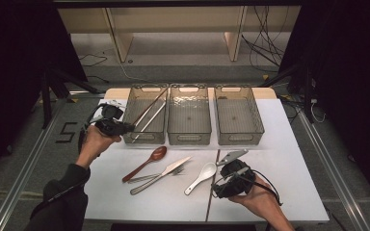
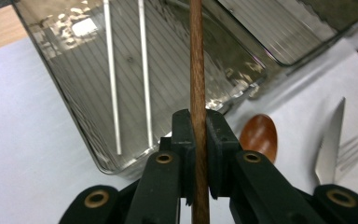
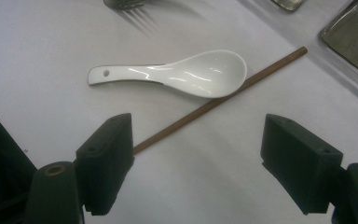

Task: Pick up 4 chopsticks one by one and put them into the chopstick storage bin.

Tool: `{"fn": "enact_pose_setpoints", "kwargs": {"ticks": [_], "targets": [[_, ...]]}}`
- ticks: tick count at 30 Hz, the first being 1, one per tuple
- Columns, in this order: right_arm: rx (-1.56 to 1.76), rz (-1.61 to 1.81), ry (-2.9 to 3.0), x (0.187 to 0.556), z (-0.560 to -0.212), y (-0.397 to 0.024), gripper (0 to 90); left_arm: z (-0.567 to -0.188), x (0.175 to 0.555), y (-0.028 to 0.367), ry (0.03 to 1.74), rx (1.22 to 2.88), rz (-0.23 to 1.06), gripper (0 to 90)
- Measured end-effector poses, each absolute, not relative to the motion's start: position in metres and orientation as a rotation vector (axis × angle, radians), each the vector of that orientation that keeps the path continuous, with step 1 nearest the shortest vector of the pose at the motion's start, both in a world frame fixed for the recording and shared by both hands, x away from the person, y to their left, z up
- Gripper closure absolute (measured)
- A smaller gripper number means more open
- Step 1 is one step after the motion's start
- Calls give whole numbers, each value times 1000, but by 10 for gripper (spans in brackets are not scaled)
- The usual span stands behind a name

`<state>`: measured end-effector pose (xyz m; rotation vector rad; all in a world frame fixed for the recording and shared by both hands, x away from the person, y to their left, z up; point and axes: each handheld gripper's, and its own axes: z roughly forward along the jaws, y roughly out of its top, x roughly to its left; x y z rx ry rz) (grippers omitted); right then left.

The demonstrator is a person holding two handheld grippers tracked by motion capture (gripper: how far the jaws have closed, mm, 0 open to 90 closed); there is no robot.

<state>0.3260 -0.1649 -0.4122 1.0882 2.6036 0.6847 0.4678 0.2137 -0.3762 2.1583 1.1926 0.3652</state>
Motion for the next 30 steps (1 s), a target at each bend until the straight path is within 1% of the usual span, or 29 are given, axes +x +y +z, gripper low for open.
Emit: {"fn": "enact_pose_setpoints", "kwargs": {"ticks": [16,30], "targets": [[1078,688,2613,325,-412,-164,257,-388,509,218,1332,2140,353,830],[1073,689,2623,325,-413,-164,258,-401,525,218,1403,2127,323,827]]}}
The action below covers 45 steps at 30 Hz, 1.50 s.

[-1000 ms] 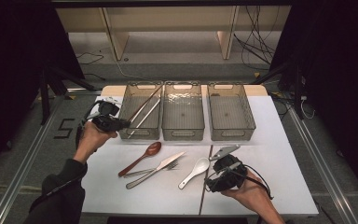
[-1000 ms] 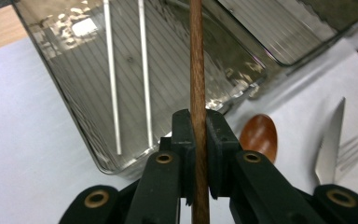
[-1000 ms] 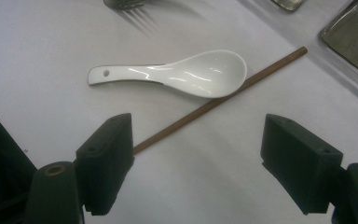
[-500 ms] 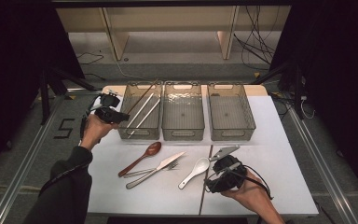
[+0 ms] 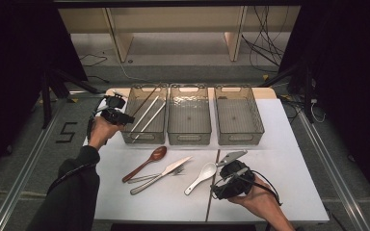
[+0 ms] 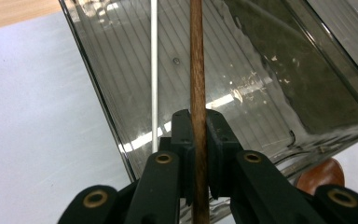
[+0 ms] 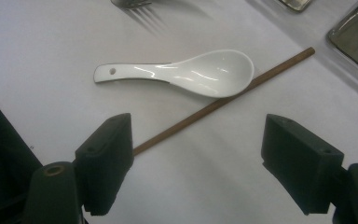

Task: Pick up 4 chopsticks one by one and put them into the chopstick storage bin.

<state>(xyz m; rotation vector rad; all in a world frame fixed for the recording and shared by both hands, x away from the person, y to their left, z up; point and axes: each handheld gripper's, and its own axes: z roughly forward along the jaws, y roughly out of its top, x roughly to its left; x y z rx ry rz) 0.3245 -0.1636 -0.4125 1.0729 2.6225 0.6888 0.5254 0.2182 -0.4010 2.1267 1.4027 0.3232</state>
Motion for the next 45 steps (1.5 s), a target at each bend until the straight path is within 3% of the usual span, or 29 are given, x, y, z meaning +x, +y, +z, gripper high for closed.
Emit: {"fn": "enact_pose_setpoints", "kwargs": {"ticks": [6,12,22,28,45], "targets": [[1063,689,2628,325,-413,-164,258,-405,528,213,1413,2128,317,808],[1072,687,2625,325,-413,-164,258,-400,524,210,1400,2113,295,565],[1130,654,2611,327,-415,-164,259,-386,493,211,1329,2080,266,350],[1158,613,2619,328,-420,-159,261,-386,470,213,1266,2022,241,291],[1174,511,2654,331,-438,-144,267,-383,423,200,1127,2045,288,233]]}}
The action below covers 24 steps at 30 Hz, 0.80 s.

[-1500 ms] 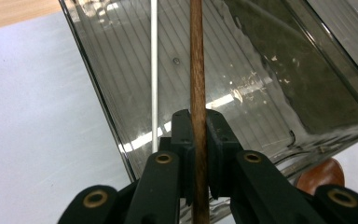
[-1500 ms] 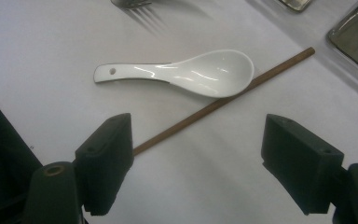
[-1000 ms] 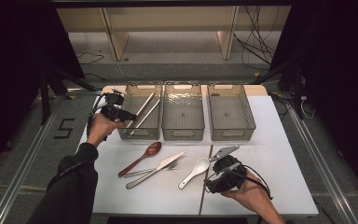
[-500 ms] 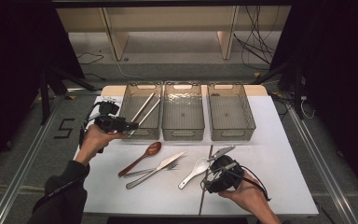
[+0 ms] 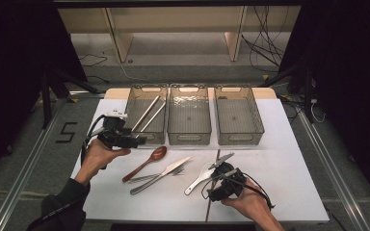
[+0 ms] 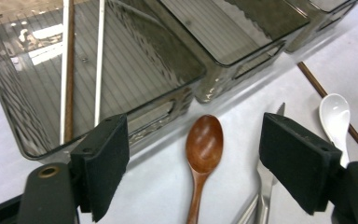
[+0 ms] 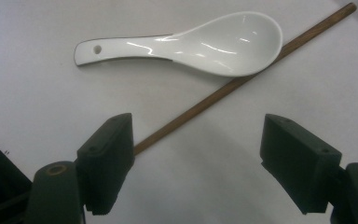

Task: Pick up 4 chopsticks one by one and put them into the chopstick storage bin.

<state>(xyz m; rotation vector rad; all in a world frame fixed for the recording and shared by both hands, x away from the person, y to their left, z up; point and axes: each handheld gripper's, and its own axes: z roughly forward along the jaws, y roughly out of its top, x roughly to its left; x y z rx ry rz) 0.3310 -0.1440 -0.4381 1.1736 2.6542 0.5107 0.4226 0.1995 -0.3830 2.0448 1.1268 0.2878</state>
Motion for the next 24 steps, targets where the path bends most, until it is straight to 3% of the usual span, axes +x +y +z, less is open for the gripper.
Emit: {"fn": "enact_pose_setpoints", "kwargs": {"ticks": [24], "targets": [[1205,395,2704,340,-461,-131,289,-394,373,190,998,2077,289,188]]}}
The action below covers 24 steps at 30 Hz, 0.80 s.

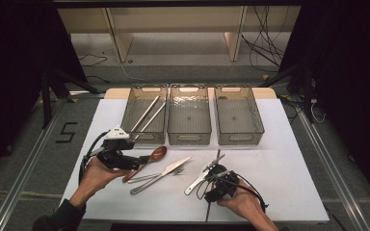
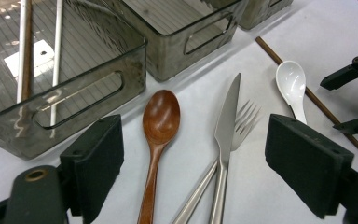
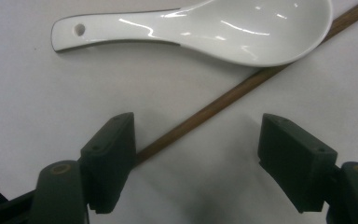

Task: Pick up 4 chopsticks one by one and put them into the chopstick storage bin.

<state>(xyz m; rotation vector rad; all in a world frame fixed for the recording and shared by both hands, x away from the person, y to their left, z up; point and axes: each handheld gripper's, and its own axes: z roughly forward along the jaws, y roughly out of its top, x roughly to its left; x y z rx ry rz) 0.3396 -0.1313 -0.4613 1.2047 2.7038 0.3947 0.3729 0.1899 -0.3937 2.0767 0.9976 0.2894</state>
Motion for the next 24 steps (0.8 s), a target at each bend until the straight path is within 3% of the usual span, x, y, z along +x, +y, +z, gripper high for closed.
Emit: {"fn": "enact_pose_setpoints", "kwargs": {"ticks": [7,24], "targets": [[1219,364,2735,341,-462,-134,353,-398,372,189,999,2100,289,188],[1178,292,2775,344,-458,-138,611,-401,372,191,1007,2105,285,192]]}}
